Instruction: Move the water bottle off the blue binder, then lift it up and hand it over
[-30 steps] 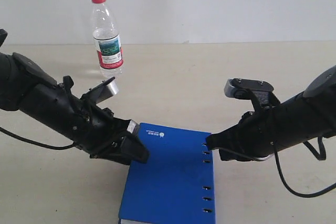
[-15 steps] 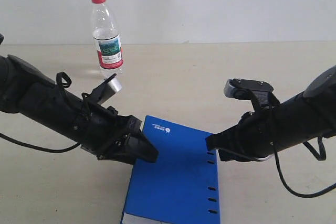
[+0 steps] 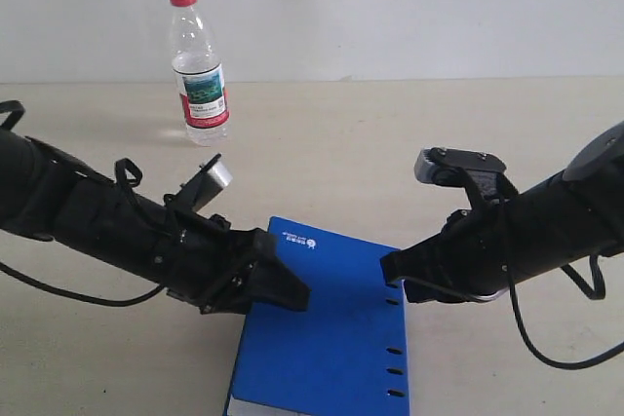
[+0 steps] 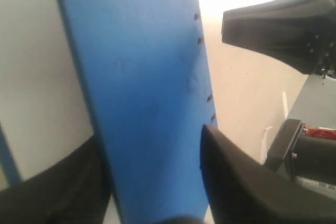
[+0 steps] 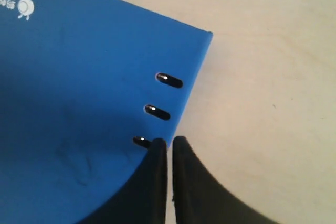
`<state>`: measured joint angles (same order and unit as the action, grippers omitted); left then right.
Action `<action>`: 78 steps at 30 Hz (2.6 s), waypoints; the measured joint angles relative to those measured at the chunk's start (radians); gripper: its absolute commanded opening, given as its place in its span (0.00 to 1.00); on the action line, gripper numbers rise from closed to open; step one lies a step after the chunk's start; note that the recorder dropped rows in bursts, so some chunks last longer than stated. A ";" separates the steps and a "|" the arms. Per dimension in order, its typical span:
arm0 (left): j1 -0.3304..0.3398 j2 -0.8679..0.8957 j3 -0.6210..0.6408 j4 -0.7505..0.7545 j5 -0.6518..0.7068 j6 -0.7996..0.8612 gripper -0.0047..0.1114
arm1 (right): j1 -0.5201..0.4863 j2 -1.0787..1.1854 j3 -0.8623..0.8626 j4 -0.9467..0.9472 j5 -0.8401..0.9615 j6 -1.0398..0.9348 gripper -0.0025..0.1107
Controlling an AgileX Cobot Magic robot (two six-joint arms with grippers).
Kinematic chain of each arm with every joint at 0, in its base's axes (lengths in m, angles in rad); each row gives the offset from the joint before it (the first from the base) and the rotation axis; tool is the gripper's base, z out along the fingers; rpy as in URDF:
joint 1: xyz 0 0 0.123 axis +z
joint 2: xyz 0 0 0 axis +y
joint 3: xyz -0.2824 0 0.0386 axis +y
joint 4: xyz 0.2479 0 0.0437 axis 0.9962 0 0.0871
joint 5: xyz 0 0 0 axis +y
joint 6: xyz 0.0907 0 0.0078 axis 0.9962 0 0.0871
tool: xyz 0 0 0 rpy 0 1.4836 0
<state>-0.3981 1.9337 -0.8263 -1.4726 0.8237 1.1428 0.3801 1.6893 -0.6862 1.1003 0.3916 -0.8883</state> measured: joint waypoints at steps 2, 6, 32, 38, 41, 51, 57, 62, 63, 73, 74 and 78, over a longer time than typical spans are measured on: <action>-0.011 0.020 0.000 -0.023 0.002 0.008 0.36 | 0.000 0.000 0.000 0.000 0.004 0.000 0.02; -0.020 0.043 0.000 -0.037 0.002 0.018 0.11 | 0.000 0.000 0.000 0.000 0.012 0.000 0.02; -0.051 -0.160 -0.133 0.309 -0.059 -0.229 0.08 | 0.000 -0.284 0.000 -0.042 0.064 0.010 0.65; -0.043 -0.192 -0.133 0.221 -0.053 -0.161 0.08 | 0.000 -0.288 0.000 -0.096 0.096 0.044 0.65; -0.043 -0.218 -0.133 0.185 -0.051 -0.127 0.08 | 0.000 -0.288 0.000 -0.263 0.024 0.224 0.65; -0.043 -0.285 -0.136 0.191 -0.034 -0.123 0.08 | -0.179 -0.308 0.000 -0.374 0.047 0.414 0.65; -0.043 -0.225 -0.136 0.360 0.016 -0.166 0.11 | -0.191 -0.319 0.000 -0.183 0.227 0.205 0.65; -0.043 -0.154 -0.136 0.679 -0.060 -0.388 0.48 | -0.191 -0.320 0.020 -0.151 0.248 0.158 0.65; -0.043 -0.144 -0.136 0.733 -0.080 -0.441 0.55 | -0.191 -0.320 0.029 -0.146 0.248 0.155 0.65; 0.031 -0.122 -0.169 0.949 -0.139 -0.652 0.08 | 0.131 -0.322 0.204 -0.069 0.033 0.100 0.39; 0.042 -0.122 -0.169 0.949 -0.143 -0.652 0.08 | 0.172 -0.322 0.226 -0.069 -0.031 0.129 0.24; 0.083 -0.122 -0.171 0.951 -0.157 -0.655 0.08 | 0.315 -0.285 0.277 -0.063 -0.284 0.249 0.03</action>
<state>-0.3147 1.8116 -0.9969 -0.5219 0.6672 0.4882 0.6952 1.4047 -0.4097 1.0369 0.1078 -0.6396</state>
